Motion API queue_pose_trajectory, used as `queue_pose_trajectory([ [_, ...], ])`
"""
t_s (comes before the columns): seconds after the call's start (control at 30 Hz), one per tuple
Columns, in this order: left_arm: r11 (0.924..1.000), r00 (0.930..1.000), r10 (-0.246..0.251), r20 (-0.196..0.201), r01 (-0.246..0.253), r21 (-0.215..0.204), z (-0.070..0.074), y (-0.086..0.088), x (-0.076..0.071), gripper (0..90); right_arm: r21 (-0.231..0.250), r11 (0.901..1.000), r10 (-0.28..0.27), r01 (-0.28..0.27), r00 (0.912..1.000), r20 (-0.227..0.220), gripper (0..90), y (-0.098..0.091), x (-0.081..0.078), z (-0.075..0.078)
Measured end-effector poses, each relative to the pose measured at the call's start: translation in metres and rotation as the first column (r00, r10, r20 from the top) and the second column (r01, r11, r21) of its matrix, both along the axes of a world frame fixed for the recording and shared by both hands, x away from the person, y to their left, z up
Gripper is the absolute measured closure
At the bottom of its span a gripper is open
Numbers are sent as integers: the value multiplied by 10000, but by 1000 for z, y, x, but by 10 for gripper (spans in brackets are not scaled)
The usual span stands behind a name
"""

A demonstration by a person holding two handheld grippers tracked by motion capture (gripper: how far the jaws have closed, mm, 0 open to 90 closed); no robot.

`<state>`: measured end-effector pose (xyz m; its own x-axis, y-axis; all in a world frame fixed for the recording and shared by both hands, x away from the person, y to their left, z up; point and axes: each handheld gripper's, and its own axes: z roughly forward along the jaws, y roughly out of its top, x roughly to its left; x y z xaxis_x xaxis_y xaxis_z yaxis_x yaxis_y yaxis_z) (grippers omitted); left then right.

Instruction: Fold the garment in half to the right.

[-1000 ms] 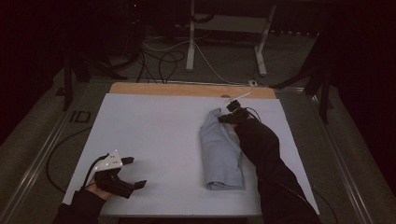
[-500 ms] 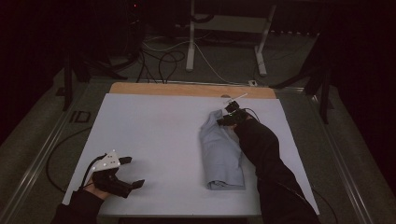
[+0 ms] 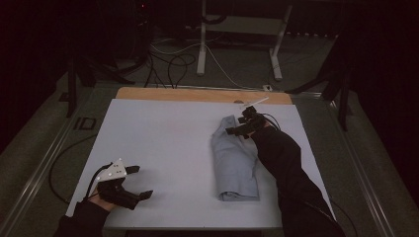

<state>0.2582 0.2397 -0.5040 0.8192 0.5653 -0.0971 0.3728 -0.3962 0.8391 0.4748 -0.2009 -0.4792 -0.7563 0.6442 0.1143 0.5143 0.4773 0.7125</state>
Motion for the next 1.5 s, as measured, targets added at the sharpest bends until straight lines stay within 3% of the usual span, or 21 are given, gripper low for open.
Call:
queue_pose_trajectory([
  [0.03,10000,10000,2,0,-2,20,0,0,0,7,140,9995,279,-280,9996,96,164,1,-8,4],
  [0.23,10000,10000,-25,19,25,71,0,0,0,7,289,9973,668,-675,9974,270,164,7,-22,12],
  [0.47,9999,10000,-60,-8,60,132,-1,1,-1,7,691,9882,1329,-1365,9896,547,159,15,-47,26],
  [0.57,9999,10000,-45,-46,45,117,-2,1,-1,7,928,9795,1724,-1786,9825,709,157,18,-64,33],
  [0.67,9999,10000,-69,-26,69,158,-2,0,-1,7,688,9751,2056,-2109,9756,768,140,22,-75,35],
  [0.83,9999,10000,-16,-25,16,119,-2,1,-1,7,874,9666,2344,-2408,9691,775,140,23,-90,35],
  [1.0,9999,10000,-27,-6,27,119,-1,2,-1,7,757,9565,2756,-2818,9577,822,157,25,-108,34],
  [1.27,9999,10000,-1,4,1,126,-1,2,-1,7,957,9396,3212,-3285,9433,842,319,24,-131,26],
  [1.4,10000,10000,0,-11,0,26,-1,3,-1,7,592,9262,3663,-3723,9260,915,485,25,-140,18],
  [1.47,10000,10000,-2,-17,2,16,-1,3,-1,7,533,9235,3743,-3798,9228,914,515,25,-141,16],
  [1.5,10000,10000,-62,-24,62,68,-1,2,-1,7,594,9179,3876,-3923,9186,769,615,25,-144,14],
])
